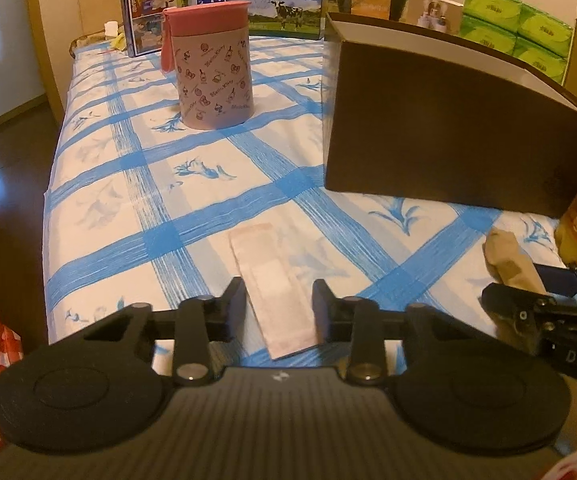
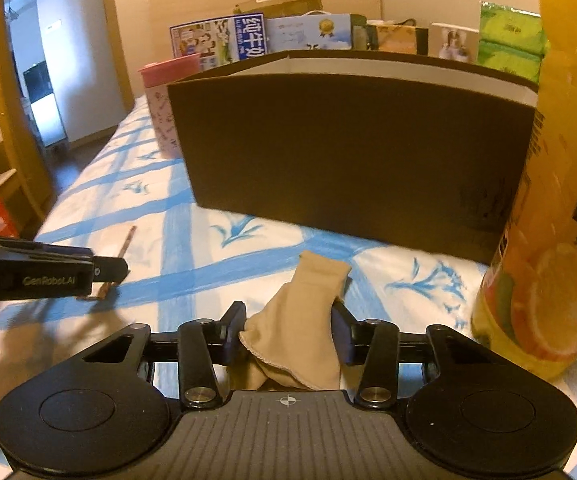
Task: Organize soft objects
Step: 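Grasp the beige stocking with the right tool while the left tool grasps the white paper packet, then lift the stocking and white packet off the bed cover with both tools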
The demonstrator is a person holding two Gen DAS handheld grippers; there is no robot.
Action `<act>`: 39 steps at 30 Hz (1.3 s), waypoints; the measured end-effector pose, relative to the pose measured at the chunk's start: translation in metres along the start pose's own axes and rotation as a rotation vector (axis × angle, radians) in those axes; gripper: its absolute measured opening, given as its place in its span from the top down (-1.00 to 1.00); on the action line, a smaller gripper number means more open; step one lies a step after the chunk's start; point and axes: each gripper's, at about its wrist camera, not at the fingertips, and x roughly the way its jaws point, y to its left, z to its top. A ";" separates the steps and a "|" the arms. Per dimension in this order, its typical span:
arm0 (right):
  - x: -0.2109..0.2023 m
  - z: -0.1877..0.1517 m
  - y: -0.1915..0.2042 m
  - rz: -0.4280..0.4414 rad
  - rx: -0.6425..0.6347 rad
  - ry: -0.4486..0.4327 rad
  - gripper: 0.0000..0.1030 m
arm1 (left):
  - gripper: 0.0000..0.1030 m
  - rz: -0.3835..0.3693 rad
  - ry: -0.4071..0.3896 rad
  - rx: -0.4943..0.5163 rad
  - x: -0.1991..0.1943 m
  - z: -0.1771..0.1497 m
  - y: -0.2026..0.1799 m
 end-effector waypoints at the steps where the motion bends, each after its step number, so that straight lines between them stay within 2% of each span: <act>1: -0.003 -0.001 0.001 0.003 -0.001 0.002 0.12 | 0.45 -0.003 0.001 0.002 -0.001 -0.001 0.001; 8: -0.029 -0.015 0.009 0.049 -0.018 0.034 0.14 | 0.48 -0.042 0.013 0.028 -0.022 -0.016 -0.002; 15: -0.065 -0.045 0.018 0.057 -0.058 0.062 0.13 | 0.47 -0.117 0.035 0.074 -0.060 -0.052 -0.023; 18: -0.077 -0.055 0.023 0.046 -0.063 0.074 0.13 | 0.44 -0.129 0.041 0.105 -0.077 -0.068 -0.035; 20: -0.080 -0.059 0.026 0.023 -0.055 0.078 0.11 | 0.35 -0.126 0.045 0.125 -0.084 -0.073 -0.041; 23: -0.079 -0.061 0.028 -0.010 -0.034 0.080 -0.08 | 0.15 -0.096 0.050 0.151 -0.085 -0.074 -0.046; 25: -0.077 -0.061 0.029 -0.045 -0.026 0.077 -0.22 | 0.14 -0.077 0.066 0.146 -0.082 -0.072 -0.045; 27: -0.075 -0.061 0.030 -0.059 -0.016 0.073 -0.22 | 0.14 -0.068 0.084 0.140 -0.081 -0.069 -0.045; 33: -0.074 -0.062 0.033 -0.057 -0.031 0.062 -0.22 | 0.25 -0.060 0.108 0.143 -0.076 -0.065 -0.051; 36: -0.073 -0.063 0.034 -0.052 -0.040 0.057 -0.21 | 0.41 -0.065 0.110 0.141 -0.075 -0.064 -0.053; 38: -0.073 -0.063 0.035 -0.042 -0.045 0.050 -0.07 | 0.47 -0.080 0.108 0.136 -0.077 -0.065 -0.053; 39: -0.074 -0.064 0.035 -0.036 -0.049 0.047 0.08 | 0.48 -0.088 0.107 0.134 -0.077 -0.065 -0.053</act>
